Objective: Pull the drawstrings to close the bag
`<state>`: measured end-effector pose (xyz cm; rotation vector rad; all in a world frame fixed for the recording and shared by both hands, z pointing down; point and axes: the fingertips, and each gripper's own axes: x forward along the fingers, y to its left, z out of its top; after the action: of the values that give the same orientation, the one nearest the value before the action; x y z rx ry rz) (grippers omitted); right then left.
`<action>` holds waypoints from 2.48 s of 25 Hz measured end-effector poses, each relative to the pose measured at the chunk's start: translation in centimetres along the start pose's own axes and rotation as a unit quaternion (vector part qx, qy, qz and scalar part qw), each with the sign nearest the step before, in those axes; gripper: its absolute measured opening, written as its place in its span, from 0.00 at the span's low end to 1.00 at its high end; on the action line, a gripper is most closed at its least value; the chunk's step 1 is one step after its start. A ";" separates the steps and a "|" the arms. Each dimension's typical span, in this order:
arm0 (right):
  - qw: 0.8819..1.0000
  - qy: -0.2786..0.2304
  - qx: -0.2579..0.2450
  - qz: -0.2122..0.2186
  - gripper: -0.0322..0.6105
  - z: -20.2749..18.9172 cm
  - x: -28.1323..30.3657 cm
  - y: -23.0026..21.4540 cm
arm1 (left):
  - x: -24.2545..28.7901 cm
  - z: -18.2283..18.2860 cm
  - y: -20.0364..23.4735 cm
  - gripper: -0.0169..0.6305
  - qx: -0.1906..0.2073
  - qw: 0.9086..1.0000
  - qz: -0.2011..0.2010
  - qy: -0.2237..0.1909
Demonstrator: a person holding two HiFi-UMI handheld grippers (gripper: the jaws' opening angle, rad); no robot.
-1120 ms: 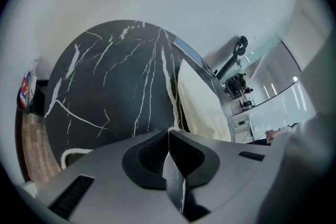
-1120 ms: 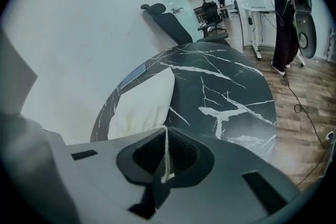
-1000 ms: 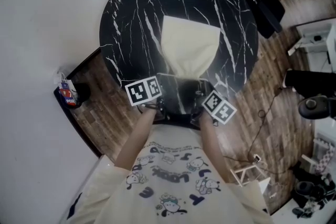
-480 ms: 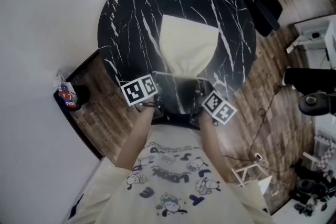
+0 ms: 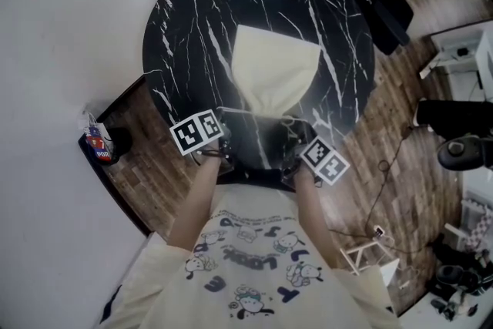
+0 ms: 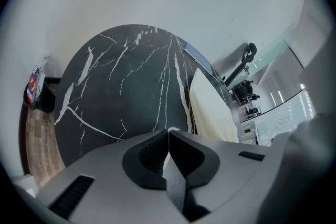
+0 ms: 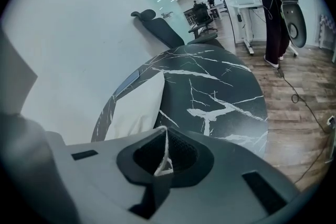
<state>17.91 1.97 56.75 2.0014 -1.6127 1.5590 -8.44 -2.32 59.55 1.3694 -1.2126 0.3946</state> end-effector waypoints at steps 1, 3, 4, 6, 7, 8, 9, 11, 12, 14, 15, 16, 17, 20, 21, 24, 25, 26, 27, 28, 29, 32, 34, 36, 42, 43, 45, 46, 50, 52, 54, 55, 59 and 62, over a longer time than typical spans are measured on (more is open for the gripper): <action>1.000 0.000 -0.002 0.001 0.08 0.0 0.1 0.0 | 0.1 0.0 -0.1 0.09 0.005 1.000 0.000 0.002; 1.000 0.000 -0.021 0.004 0.08 0.2 0.3 0.1 | 0.2 -0.1 -0.5 0.10 0.029 1.000 -0.004 0.009; 0.999 0.001 -0.039 0.006 0.08 0.2 0.4 0.2 | 0.3 -0.2 -0.7 0.10 0.044 0.999 -0.006 0.013; 0.996 0.013 -0.088 0.007 0.08 -0.3 0.5 0.3 | 0.3 -0.4 -0.9 0.10 0.074 0.997 -0.005 0.019; 0.993 0.022 -0.112 0.006 0.08 -0.6 0.5 0.3 | 0.2 -0.5 -0.9 0.10 0.088 0.996 -0.004 0.021; 0.990 0.031 -0.135 0.005 0.08 -1.0 0.5 0.3 | 0.2 -0.6 -0.9 0.10 0.103 0.994 -0.003 0.024; 0.987 0.039 -0.156 0.004 0.09 -1.2 0.4 0.2 | 0.1 -0.7 -0.9 0.10 0.120 0.992 -0.003 0.028; 0.981 0.052 -0.189 0.006 0.18 -1.7 0.2 0.0 | -0.1 -1.0 -0.9 0.11 0.159 0.987 -0.004 0.035; 0.978 0.058 -0.201 0.010 0.33 -1.9 0.0 0.0 | -0.3 -1.1 -0.7 0.12 0.175 0.984 -0.005 0.037; 0.973 0.065 -0.221 0.018 0.35 -2.0 -0.4 0.0 | -0.7 -1.1 -0.4 0.31 0.193 0.981 -0.009 0.037; 0.971 0.064 -0.230 0.021 0.35 -1.9 -0.6 0.1 | -0.9 -1.1 -0.2 0.34 0.197 0.980 -0.012 0.036; 0.969 0.060 -0.240 0.025 0.35 -1.7 -0.8 0.3 | -1.2 -1.1 0.0 0.36 0.200 0.979 -0.013 0.035; 0.967 0.054 -0.249 0.029 0.35 -1.4 -1.1 0.5 | -1.6 -1.1 0.2 0.36 0.204 0.978 -0.013 0.034; 0.964 0.034 -0.261 0.041 0.34 -0.5 -1.9 1.6 | -2.9 -0.8 0.4 0.36 0.215 0.976 -0.009 0.026; 0.963 0.028 -0.263 0.045 0.33 -0.3 -2.0 2.0 | -3.3 -0.5 0.2 0.36 0.222 0.975 -0.011 0.019; 0.954 0.010 -0.295 0.056 0.30 0.4 -1.9 3.7 | -4.0 0.5 -1.6 0.36 0.263 0.964 -0.033 -0.014; 0.945 0.013 -0.322 0.060 0.30 0.2 -1.8 4.3 | -4.1 0.6 -2.6 0.36 0.288 0.956 -0.047 -0.022; 0.933 0.024 -0.354 0.066 0.30 -0.2 -1.6 4.9 | -4.1 0.4 -3.7 0.36 0.321 0.945 -0.061 -0.024; 0.918 0.042 -0.388 0.072 0.33 -0.7 -1.4 5.3 | -3.9 -0.1 -4.6 0.36 0.362 0.929 -0.070 -0.019; 0.902 0.063 -0.421 0.076 0.37 -1.4 -1.1 5.7 | -3.6 -0.6 -5.3 0.36 0.409 0.910 -0.072 -0.007; 0.884 0.085 -0.453 0.079 0.38 -2.0 -0.9 5.9 | -3.3 -1.1 -5.8 0.36 0.457 0.887 -0.068 0.007; 0.826 0.136 -0.541 0.079 0.39 -3.6 0.1 6.1 | -2.1 -2.3 -6.9 0.39 0.563 0.824 -0.050 0.041; 0.790 0.158 -0.587 0.080 0.39 -4.4 0.9 6.3 | -1.0 -2.7 -7.7 0.39 0.602 0.796 -0.043 0.054; 0.757 0.178 -0.623 0.081 0.39 -5.0 1.6 6.4 | 0.3 -3.4 -7.9 0.39 0.632 0.771 -0.037 0.074; 0.710 0.219 -0.665 0.074 0.23 -6.1 2.8 6.1 | 2.9 -4.9 -7.1 0.39 0.671 0.729 -0.019 0.134; 0.710 0.217 -0.666 0.071 0.20 -6.0 2.9 6.2 | 3.2 -4.9 -6.9 0.39 0.671 0.728 -0.016 0.139; 0.714 0.211 -0.664 0.064 0.14 -5.7 3.1 6.3 | 3.6 -4.9 -6.8 0.37 0.670 0.729 -0.013 0.143; 0.717 0.209 -0.662 0.063 0.13 -5.6 3.2 6.4 | 3.7 -4.9 -6.7 0.33 0.668 0.730 -0.010 0.142; 0.734 0.198 -0.646 0.066 0.11 -5.3 2.8 6.7 | 3.8 -4.8 -6.8 0.13 0.666 0.734 0.005 0.132; 0.749 0.193 -0.630 0.065 0.10 -5.1 2.7 6.6 | 3.7 -5.0 -6.9 0.12 0.657 0.742 0.005 0.133; 0.766 0.186 -0.612 0.060 0.09 -4.9 2.6 6.5 | 3.5 -5.1 -6.9 0.12 0.637 0.759 0.008 0.134; 0.775 0.183 -0.602 0.057 0.09 -4.8 2.6 6.5 | 3.4 -5.1 -6.9 0.11 0.620 0.772 0.011 0.135; 0.827 0.169 -0.535 0.047 0.09 -4.3 2.6 6.4 | 3.1 -4.8 -6.9 0.11 0.532 0.837 0.019 0.130; 0.864 0.159 -0.475 0.050 0.08 -4.0 2.4 6.5 | 2.7 -4.3 -6.9 0.11 0.444 0.889 0.016 0.110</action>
<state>10.15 0.28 57.34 1.0788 -1.8202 0.7528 0.07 -1.39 59.20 1.9977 -0.8740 1.1992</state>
